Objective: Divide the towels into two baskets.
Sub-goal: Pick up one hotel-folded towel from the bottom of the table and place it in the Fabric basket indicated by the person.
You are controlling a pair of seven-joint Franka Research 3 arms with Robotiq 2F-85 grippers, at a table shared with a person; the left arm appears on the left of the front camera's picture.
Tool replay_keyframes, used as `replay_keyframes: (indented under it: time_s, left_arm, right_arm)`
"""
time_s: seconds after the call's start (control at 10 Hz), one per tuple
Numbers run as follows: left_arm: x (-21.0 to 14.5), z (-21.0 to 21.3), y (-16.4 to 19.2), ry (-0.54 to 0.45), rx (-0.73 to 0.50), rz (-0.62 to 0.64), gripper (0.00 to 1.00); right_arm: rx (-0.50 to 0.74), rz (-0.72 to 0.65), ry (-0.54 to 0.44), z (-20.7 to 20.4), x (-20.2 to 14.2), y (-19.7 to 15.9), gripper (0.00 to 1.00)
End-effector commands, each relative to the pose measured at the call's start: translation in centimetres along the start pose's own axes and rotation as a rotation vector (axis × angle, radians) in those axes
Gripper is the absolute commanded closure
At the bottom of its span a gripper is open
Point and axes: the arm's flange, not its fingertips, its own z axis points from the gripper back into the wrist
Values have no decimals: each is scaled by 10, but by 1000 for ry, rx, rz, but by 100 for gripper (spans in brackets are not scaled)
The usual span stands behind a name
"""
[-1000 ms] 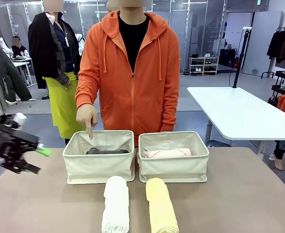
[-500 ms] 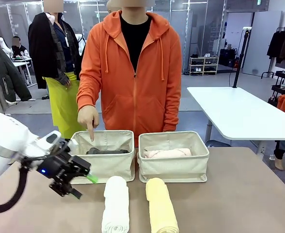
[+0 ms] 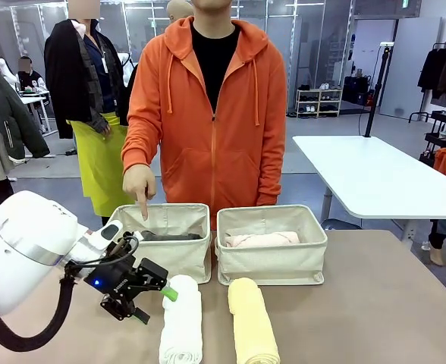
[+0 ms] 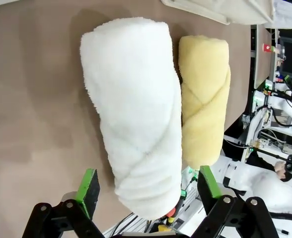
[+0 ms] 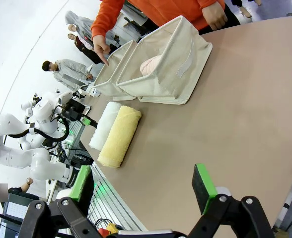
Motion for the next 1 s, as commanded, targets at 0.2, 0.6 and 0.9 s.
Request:
replay_keyframes:
  time_s: [0.2,0.6,0.9]
  left_arm:
    - [-35,-21,-5,-84,-13,-46,0]
    - [-39,-37,-7,-89,13,-49,0]
    - [-41,-46,-4,-83,92,-66,0]
  right_arm:
    - [-4,9,-18,-2,0,2,0]
    - [-4,9,-18,-2,0,2,0]
    - [-4,9,-18,-2,0,2,0]
